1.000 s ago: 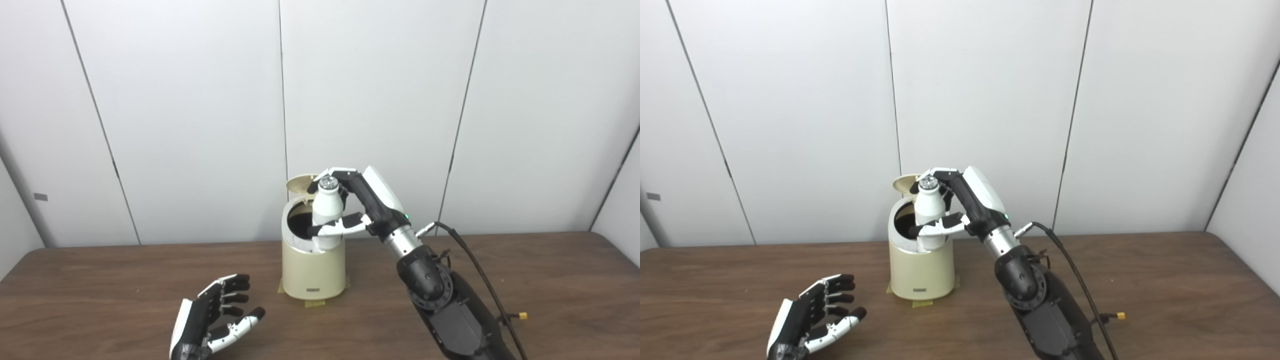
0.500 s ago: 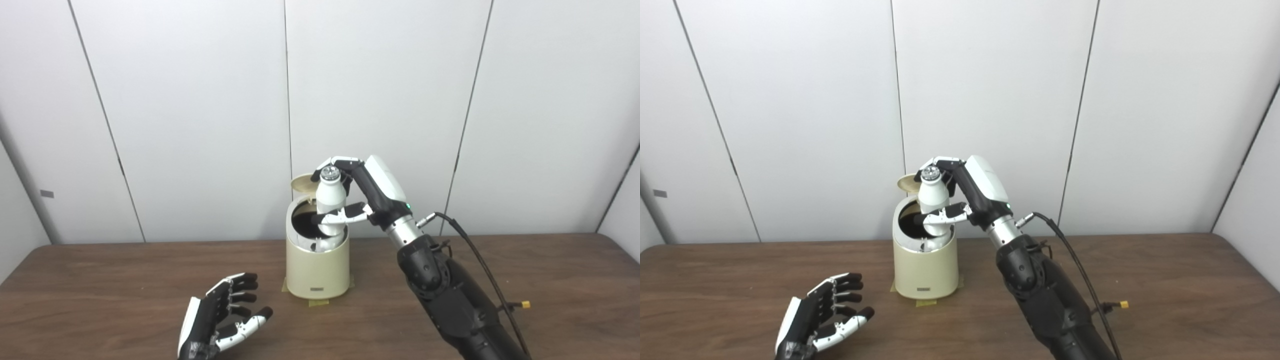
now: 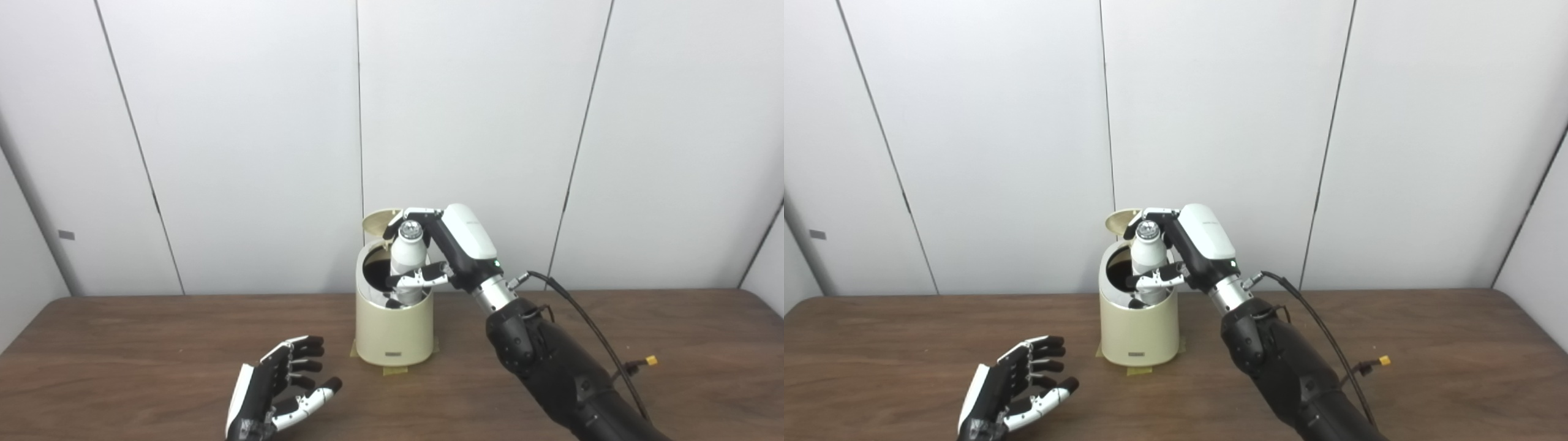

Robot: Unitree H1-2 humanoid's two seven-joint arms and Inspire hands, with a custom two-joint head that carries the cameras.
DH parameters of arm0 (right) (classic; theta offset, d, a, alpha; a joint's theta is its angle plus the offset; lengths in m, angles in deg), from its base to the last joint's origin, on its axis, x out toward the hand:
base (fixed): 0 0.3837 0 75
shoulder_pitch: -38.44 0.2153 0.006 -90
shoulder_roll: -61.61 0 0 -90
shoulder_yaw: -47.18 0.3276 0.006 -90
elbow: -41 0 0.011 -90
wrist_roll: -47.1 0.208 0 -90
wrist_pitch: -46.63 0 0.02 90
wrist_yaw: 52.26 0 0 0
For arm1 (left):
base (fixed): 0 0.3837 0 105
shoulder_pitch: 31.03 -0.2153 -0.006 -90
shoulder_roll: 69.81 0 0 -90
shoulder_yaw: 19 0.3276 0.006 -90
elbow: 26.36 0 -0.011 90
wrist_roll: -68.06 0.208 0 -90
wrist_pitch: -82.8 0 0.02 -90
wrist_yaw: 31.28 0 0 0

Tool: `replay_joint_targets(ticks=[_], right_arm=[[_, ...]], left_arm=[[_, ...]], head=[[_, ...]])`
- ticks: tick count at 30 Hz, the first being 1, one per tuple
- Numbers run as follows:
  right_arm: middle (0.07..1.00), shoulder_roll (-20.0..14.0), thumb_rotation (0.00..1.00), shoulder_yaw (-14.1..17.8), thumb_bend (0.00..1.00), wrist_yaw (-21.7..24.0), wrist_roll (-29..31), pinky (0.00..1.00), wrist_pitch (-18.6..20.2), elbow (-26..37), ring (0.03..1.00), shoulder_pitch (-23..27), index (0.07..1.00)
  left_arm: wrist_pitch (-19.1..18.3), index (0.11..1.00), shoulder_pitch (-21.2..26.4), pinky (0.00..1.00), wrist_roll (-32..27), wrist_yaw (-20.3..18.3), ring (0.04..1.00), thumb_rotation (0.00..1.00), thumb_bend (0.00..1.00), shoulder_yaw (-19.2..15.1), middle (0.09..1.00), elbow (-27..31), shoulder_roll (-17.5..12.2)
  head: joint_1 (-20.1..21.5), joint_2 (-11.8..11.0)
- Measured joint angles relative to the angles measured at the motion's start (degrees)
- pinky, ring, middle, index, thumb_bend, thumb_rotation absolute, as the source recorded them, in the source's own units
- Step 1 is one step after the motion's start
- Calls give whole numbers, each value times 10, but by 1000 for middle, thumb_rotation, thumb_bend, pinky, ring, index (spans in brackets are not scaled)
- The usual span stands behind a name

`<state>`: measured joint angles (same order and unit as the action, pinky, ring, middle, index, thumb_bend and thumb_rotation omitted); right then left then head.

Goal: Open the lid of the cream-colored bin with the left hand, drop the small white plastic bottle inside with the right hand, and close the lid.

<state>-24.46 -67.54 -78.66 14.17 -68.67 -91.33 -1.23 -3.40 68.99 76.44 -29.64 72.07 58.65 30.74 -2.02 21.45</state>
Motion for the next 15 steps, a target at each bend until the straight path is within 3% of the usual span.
replay_joint_targets(ticks=[10, 15], right_arm=[[496, -3, 0, -44, 518, -34, -2, 348, 0, -17, 410, 9, 504], [480, -20, 3, -33, 521, 36, -21, 341, 28, 33, 425, 2, 529]], left_arm=[[0, 728, 0, 551, 4, 3, 654, 89, 672, 0, 712, 9, 2], [0, 729, 0, 551, 6, 3, 662, 87, 670, 2, 715, 9, 2]], head=[[-2, 3], [1, 2]])
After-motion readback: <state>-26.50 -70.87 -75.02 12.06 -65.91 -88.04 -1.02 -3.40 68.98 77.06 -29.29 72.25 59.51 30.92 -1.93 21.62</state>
